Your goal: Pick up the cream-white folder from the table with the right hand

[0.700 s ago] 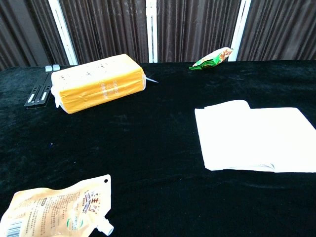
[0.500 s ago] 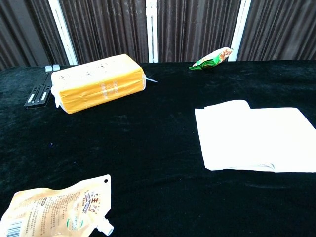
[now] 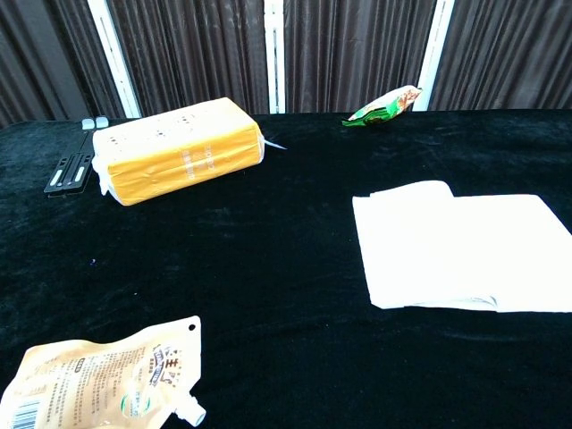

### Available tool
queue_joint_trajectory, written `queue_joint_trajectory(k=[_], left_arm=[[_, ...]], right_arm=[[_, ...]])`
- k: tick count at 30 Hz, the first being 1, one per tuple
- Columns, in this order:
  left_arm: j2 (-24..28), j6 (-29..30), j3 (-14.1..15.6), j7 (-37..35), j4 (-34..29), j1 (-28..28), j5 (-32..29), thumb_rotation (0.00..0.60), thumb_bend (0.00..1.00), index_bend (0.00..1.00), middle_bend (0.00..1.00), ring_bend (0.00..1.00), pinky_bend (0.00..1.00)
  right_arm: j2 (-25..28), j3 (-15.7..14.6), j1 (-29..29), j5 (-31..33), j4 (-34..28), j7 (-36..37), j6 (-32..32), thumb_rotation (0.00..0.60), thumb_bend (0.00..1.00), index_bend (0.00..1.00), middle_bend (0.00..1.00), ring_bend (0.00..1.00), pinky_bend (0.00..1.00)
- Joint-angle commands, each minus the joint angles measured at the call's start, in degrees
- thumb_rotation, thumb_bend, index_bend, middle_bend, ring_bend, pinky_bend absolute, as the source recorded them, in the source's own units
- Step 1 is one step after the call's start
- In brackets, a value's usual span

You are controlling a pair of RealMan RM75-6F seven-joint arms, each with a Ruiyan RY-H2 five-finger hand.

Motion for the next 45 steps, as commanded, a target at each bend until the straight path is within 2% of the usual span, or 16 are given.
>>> queue_joint_trajectory(k=[1,6,14,18,21,25,28,45], left_arm=[[0.12,0.18,0.00,-0.20,-0.19,0.07,0.12,0.600,0.11,0.00,0.00,0.00,0.00],[0.49,0.63,-0.05,-0.89,-0.47,0.25,0.38,0.600,0.11,0.00,0.00,0.00,0.00],[0.58,0.32,-0.20,-1.22,-0.30,0.08,0.22,0.600,0.11,0.00,0.00,0.00,0.00],[0.53,0.08,-0.13,-1.31,-0.30,-0.09,0.40,0.600,0.11,0.00,0.00,0.00,0.00],[0.62,-0.23,-0.23,-1.74,-0.22,-0.15,0.02,0.600,0.11,0.00,0.00,0.00,0.00],[0.74,-0.36,-0.40,-2.21,-0.11,-0.21,-0.24,0.600,0.11,0.00,0.00,0.00,0.00],[0.76,-0.56,-0.39,-2.28,-0.08,-0.27,-0.33,0.600,0.11,0.00,0.00,0.00,0.00],[0.61,-1.03,-0.20,-1.70,-0.26,-0.42,-0.59,0.600,0.11,0.00,0.00,0.00,0.00]], right_arm=[[-0.37,0.79,1.95,0.19,-3.88,-2.81,-2.50,0.600,0.12,0.00,0.00,0.00,0.00],[-2.97,2.49,5.67,2.53,-9.65,-8.76,-7.97,0.600,0.11,0.00,0.00,0.00,0.00],[-11.30,5.45,10.99,12.70,-15.19,-17.00,-16.34,0.600,0.11,0.00,0.00,0.00,0.00],[-15.62,6.33,12.88,18.35,-15.07,-21.39,-18.42,0.600,0.12,0.00,0.00,0.00,0.00],[-18.67,6.70,14.05,21.79,-13.87,-23.85,-19.12,0.600,0.16,0.00,0.00,0.00,0.00],[-20.66,6.50,14.70,23.72,-12.93,-24.99,-19.07,0.600,0.23,0.00,0.00,0.00,0.00],[-21.58,6.24,14.95,24.57,-12.16,-25.65,-18.92,0.600,0.24,0.00,0.00,0.00,0.00],[-24.31,4.45,15.75,30.01,-8.91,-26.52,-19.45,0.600,0.20,0.00,0.00,0.00,0.00]])
